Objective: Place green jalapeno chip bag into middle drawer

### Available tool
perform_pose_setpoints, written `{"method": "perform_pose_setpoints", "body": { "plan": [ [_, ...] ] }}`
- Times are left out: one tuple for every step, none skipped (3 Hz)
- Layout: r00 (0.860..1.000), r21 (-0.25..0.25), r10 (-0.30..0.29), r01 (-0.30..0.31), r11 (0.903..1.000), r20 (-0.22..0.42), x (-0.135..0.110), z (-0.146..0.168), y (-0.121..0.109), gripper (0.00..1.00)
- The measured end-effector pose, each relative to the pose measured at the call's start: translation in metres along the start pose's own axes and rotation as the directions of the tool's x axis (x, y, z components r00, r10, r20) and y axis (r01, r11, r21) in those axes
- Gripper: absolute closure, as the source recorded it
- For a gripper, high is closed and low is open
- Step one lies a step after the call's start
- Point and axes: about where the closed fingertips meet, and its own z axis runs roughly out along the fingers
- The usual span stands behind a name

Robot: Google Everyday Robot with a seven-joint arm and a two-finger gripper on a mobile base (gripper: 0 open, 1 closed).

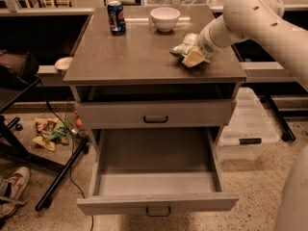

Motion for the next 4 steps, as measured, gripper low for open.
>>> {"method": "perform_pose_setpoints", "body": {
  "plan": [
    [1.000, -0.031, -0.013, 0.013, 0.9994, 0.005, 0.000, 0.015, 0.004, 0.65],
    [0.998, -0.020, -0.054, 0.055, 0.9983, 0.039, -0.006, -0.002, 0.005, 0.88],
    [0.989, -0.012, -0.094, 0.096, 0.9953, 0.113, -0.012, -0.058, 0.015, 1.00],
    [0.983, -0.033, -0.043, 0.050, 0.9982, 0.179, 0.009, -0.138, 0.035, 1.00]
  ]
}}
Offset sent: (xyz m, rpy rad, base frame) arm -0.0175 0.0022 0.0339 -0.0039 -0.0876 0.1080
